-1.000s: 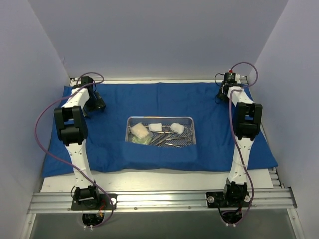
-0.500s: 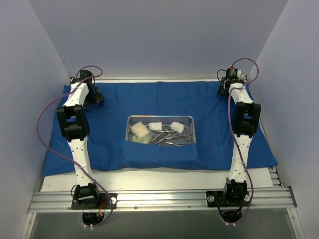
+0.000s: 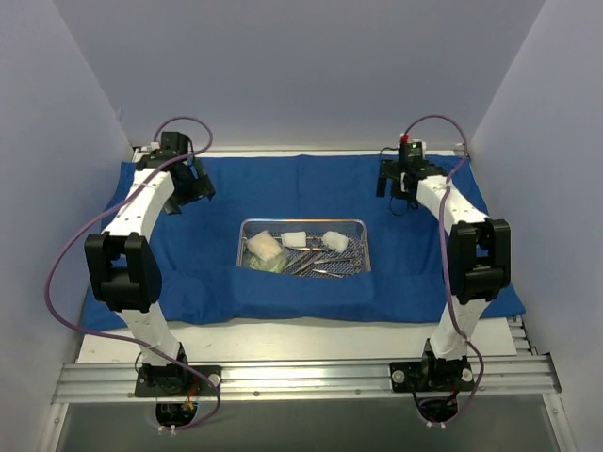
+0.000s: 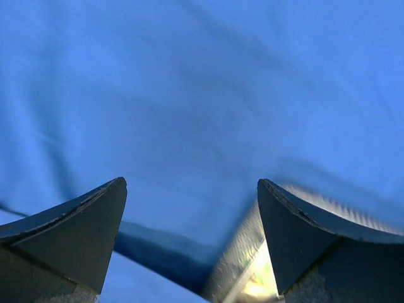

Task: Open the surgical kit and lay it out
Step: Smooth out the surgical kit at the center of the board.

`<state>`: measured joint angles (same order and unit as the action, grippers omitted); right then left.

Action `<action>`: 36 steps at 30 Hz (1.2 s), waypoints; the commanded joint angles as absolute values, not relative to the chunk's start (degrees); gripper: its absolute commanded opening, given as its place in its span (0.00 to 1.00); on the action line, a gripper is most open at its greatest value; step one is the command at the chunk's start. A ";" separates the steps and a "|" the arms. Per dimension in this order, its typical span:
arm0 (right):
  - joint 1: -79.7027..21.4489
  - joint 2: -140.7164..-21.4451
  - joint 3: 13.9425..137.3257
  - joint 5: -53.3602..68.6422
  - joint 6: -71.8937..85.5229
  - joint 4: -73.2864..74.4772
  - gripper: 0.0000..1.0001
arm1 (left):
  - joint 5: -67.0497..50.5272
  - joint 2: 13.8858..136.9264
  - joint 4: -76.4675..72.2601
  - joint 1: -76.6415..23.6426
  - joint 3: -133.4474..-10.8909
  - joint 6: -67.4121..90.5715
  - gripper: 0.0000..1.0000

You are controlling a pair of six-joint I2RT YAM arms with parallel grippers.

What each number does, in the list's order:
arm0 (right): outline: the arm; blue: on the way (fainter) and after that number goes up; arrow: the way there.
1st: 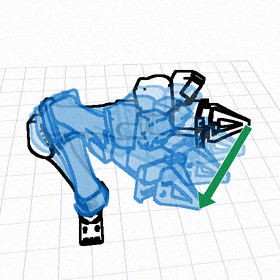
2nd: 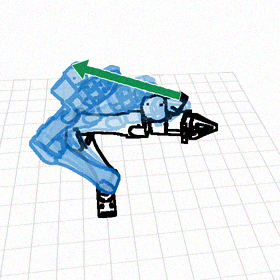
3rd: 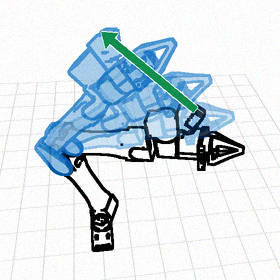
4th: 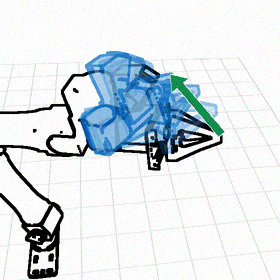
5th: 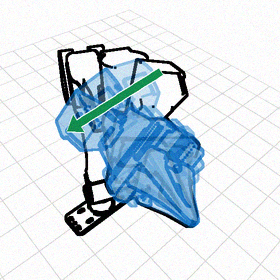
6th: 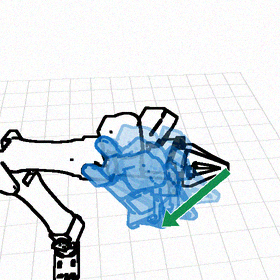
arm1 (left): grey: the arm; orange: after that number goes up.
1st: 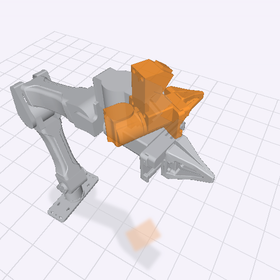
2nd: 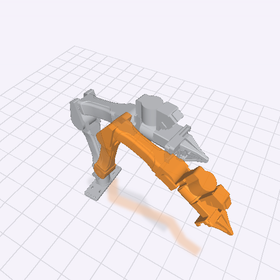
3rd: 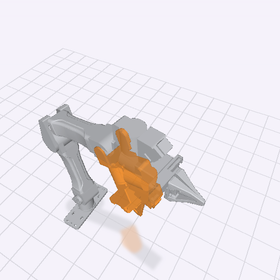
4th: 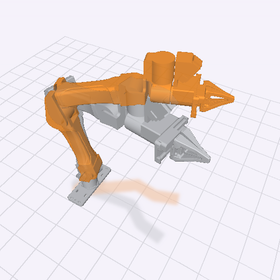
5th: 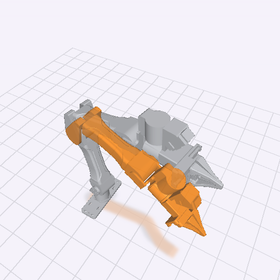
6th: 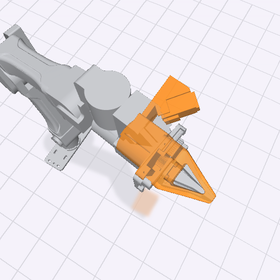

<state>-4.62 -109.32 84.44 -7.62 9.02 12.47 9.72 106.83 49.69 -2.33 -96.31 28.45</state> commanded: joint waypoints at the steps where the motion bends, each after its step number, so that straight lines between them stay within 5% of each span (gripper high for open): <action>1: -6.06 -102.15 73.61 -0.03 14.22 8.28 0.99 | 6.43 102.85 48.08 -5.79 -87.05 33.83 0.94; 24: -6.85 -95.80 64.16 1.85 13.98 7.56 1.00 | 5.46 98.62 52.38 -12.39 -66.62 41.92 0.94; 36: -6.77 -93.78 63.98 1.41 14.24 8.61 0.99 | 0.00 82.19 65.01 -13.18 -57.49 39.02 0.94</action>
<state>-6.74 -97.19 64.49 1.83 13.89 7.11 1.85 86.15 56.23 -12.40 -59.75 39.64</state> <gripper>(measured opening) 0.994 0.938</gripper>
